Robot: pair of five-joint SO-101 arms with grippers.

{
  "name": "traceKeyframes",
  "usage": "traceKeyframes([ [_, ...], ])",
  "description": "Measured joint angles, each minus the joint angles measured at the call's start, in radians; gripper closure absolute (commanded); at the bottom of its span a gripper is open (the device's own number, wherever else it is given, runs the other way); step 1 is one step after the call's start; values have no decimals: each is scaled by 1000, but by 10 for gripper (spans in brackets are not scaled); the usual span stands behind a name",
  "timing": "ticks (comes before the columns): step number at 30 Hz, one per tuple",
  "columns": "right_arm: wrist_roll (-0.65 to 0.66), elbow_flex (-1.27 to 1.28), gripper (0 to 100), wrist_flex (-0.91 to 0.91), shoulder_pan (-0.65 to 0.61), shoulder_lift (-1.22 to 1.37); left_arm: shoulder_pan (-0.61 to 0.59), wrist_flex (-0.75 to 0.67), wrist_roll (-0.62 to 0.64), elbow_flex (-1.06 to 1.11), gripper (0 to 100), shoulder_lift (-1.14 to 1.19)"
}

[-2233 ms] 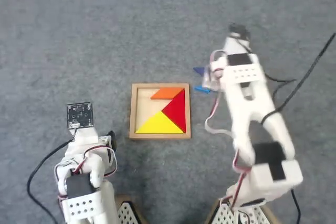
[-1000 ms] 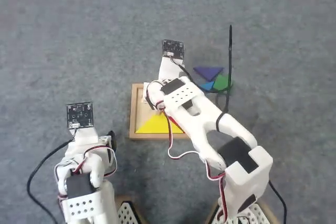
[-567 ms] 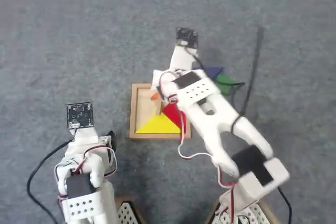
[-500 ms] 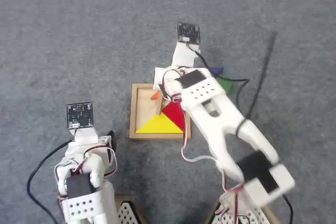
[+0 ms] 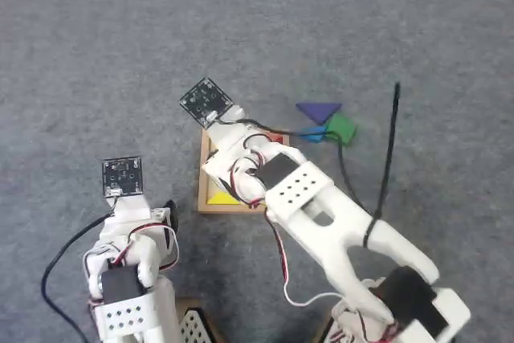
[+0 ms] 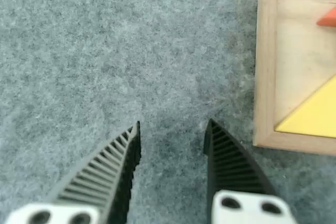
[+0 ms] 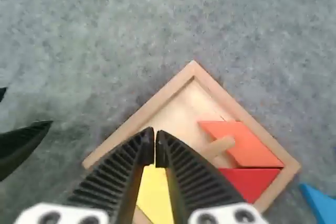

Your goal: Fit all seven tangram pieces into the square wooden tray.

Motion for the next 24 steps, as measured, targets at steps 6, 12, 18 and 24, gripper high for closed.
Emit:
traceKeyframes([
  [6,12,-32,992,-29,14,189,0,0,0,0,814,0],
  [12,14,-157,992,6,92,319,0,0,0,0,814,0],
  [18,14,-166,992,17,109,324,0,0,0,0,814,0],
  [24,14,-167,992,17,127,324,0,0,0,0,814,0],
])
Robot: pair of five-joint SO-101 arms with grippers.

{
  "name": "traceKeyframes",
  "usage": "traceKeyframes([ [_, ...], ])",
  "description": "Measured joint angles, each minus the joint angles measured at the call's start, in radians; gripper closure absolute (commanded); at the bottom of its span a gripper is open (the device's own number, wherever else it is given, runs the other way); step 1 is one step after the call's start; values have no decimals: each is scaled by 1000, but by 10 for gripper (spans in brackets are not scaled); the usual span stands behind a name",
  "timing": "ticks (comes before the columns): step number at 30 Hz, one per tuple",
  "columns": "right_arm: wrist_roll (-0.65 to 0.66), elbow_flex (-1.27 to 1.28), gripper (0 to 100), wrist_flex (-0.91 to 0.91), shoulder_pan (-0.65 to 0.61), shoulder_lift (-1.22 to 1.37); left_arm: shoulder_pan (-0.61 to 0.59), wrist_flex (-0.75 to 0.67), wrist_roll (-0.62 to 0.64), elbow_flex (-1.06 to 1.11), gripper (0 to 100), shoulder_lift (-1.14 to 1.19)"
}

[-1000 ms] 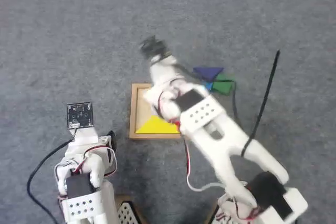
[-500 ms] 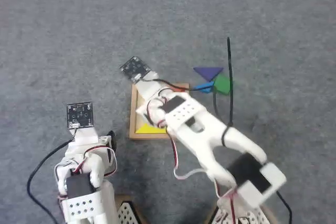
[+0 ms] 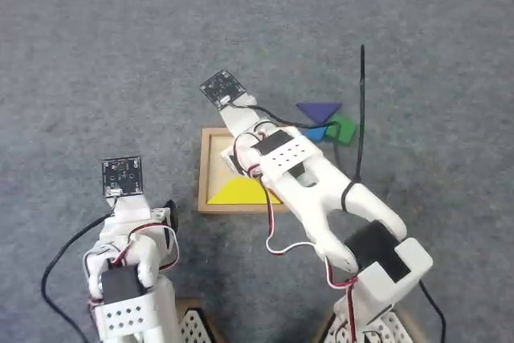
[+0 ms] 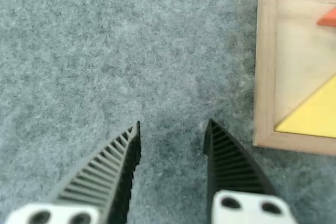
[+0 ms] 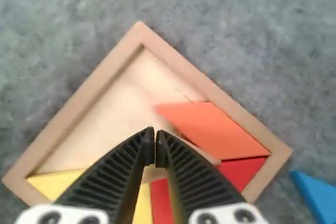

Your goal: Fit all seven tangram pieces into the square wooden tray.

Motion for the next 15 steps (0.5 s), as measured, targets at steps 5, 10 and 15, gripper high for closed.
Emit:
traceKeyframes([
  [5,0,3,992,12,25,-46,0,0,0,0,814,0],
  [10,0,120,992,35,43,-236,0,0,0,0,814,0],
  [15,0,224,992,37,44,-275,0,0,0,0,814,0],
])
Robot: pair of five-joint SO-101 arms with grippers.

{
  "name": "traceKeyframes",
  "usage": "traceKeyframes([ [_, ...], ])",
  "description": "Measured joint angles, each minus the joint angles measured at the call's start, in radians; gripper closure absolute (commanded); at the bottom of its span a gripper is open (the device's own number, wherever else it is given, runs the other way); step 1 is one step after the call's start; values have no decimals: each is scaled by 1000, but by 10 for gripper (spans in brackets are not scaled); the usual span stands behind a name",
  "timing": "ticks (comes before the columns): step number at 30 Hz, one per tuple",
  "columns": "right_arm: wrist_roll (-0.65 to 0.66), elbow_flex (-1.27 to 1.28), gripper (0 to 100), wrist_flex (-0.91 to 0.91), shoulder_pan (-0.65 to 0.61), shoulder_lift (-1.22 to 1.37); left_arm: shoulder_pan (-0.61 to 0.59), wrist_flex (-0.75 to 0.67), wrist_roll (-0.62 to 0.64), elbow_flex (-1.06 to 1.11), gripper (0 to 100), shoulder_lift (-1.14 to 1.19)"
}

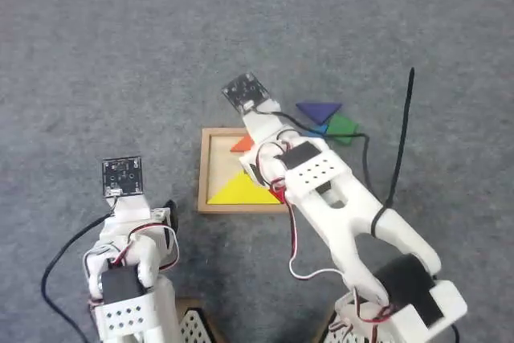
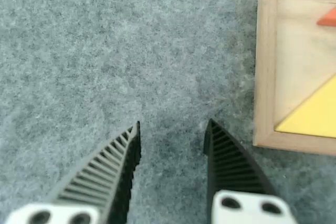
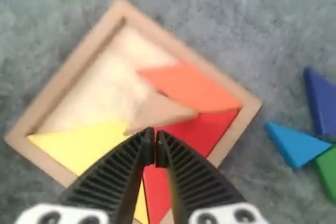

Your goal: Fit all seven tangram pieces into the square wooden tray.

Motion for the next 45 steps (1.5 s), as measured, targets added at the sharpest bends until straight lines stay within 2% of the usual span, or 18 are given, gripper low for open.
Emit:
traceKeyframes([
  [11,0,0,992,-32,0,112,0,0,0,0,814,0],
  [25,-6,0,992,-61,0,14,0,0,0,0,814,0],
  [34,2,-74,992,-101,-2,229,0,0,0,0,814,0],
  [45,3,-132,992,-83,-26,276,0,0,0,0,814,0],
])
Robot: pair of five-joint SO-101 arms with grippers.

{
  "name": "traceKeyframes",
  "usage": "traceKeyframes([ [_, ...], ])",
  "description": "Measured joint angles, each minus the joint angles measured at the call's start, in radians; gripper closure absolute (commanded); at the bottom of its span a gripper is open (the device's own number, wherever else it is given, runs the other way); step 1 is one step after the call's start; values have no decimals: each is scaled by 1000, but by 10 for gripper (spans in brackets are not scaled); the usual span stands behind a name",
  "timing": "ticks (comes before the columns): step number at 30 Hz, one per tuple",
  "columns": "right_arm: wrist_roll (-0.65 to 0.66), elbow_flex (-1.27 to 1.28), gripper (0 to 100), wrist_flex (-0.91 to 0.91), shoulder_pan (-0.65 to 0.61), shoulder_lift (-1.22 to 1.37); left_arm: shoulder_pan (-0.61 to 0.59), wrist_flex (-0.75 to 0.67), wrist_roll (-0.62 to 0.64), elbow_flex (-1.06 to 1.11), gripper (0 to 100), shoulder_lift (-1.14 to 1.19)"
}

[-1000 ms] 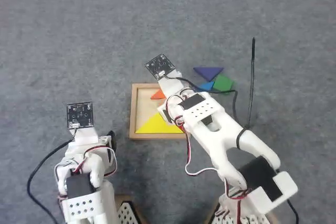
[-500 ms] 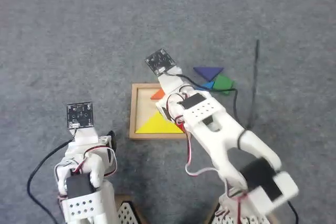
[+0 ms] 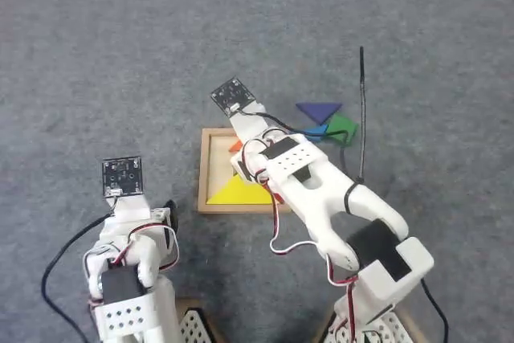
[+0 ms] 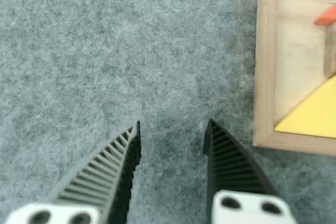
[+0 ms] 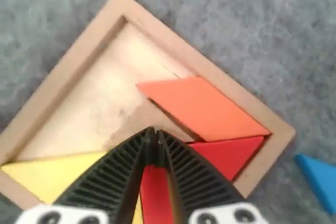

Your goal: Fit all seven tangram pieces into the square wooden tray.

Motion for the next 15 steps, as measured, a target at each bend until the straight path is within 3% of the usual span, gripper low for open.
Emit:
traceKeyframes([
  [11,0,57,991,-31,-2,-195,0,0,0,0,814,0],
  [15,0,54,902,-52,-23,-100,0,0,0,0,814,0],
])
